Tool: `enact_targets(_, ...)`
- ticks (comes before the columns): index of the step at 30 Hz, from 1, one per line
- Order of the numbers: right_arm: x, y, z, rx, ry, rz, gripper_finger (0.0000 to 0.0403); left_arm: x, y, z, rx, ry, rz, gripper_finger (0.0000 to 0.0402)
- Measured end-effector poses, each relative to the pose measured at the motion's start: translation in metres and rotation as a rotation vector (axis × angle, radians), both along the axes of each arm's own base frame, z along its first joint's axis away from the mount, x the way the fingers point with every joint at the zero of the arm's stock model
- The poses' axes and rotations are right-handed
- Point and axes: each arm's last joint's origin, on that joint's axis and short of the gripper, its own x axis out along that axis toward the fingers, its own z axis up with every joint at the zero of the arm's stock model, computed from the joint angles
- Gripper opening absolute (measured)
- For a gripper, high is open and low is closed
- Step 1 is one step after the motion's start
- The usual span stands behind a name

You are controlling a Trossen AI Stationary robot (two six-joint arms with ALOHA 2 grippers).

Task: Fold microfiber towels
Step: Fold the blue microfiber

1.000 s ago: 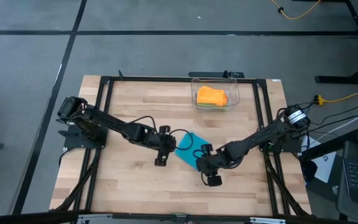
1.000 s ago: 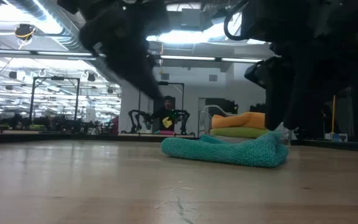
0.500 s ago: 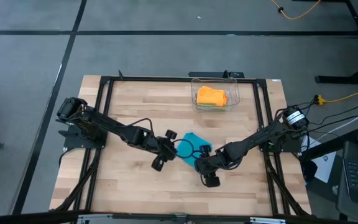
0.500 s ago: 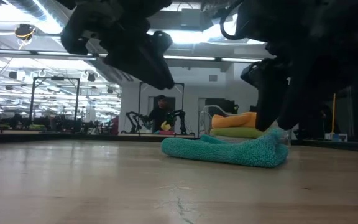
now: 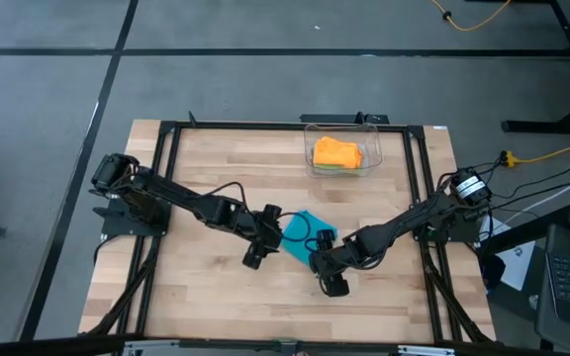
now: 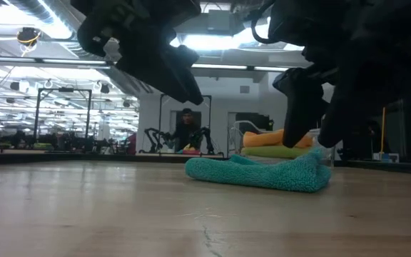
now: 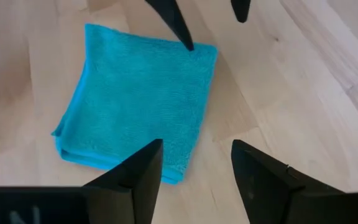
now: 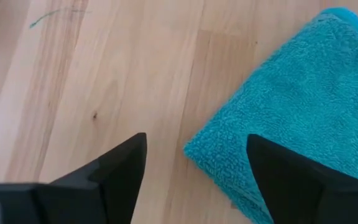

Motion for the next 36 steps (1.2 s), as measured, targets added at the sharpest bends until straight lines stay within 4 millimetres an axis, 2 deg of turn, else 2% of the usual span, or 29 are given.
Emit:
enact_targets(9, 0.0003, -0.0009, 0.0001, -0.039, -0.013, 0.013, 0.0279, 0.0016, 0.0001, 0.0014, 0.066, -0.033, -0.039, 0.0182)
enact_targets(18, 0.0004, -0.0011, 0.0001, -0.053, -0.017, 0.022, 0.0279, 0.0013, -0.0014, 0.0014, 0.012, -0.025, 0.013, 0.0179)
enact_targets(36, 0.0004, -0.0014, 0.0002, -0.06, -0.02, 0.019, 0.0279, 0.0007, -0.0037, 0.0012, -0.006, -0.019, -0.01, 0.0179)
